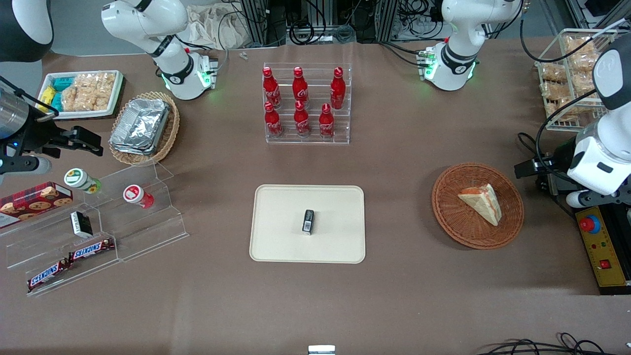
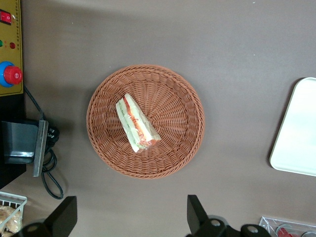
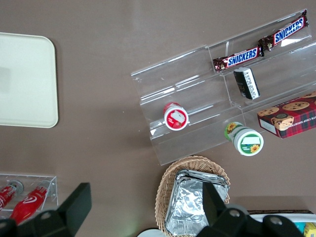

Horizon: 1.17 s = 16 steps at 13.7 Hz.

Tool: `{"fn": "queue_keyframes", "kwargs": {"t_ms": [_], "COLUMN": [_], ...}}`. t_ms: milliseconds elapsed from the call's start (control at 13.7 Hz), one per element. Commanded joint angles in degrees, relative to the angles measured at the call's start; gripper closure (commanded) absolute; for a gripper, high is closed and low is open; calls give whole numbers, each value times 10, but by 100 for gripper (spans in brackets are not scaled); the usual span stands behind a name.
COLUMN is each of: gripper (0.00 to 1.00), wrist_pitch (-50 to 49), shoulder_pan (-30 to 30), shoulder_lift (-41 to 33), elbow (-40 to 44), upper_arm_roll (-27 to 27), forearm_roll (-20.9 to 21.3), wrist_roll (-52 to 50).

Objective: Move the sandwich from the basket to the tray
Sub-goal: 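Move the left gripper over the wrapped sandwich in the wicker basket and lower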

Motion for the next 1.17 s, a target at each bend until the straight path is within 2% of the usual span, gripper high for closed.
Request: {"fn": "queue_keyframes", "kwargs": {"t_ms": [0, 146, 292, 365, 802, 948, 1094], "gripper": [0, 0, 0, 0, 0, 0, 0], "wrist_pitch": [-17, -17, -17, -10, 256, 303, 308], "shoulder_pan": [9, 22, 22, 22, 39, 37, 31], "shoulder_lift": [7, 19, 26, 26, 33, 43, 57], "elbow": [11, 15, 9, -11, -208, -248, -250], "upper_arm_roll": [7, 8, 12, 12, 38, 38, 34], "forearm_roll": [5, 8, 52, 57, 61, 61, 61], "wrist_roll": [0, -3, -9, -28, -248, -310, -371]}}
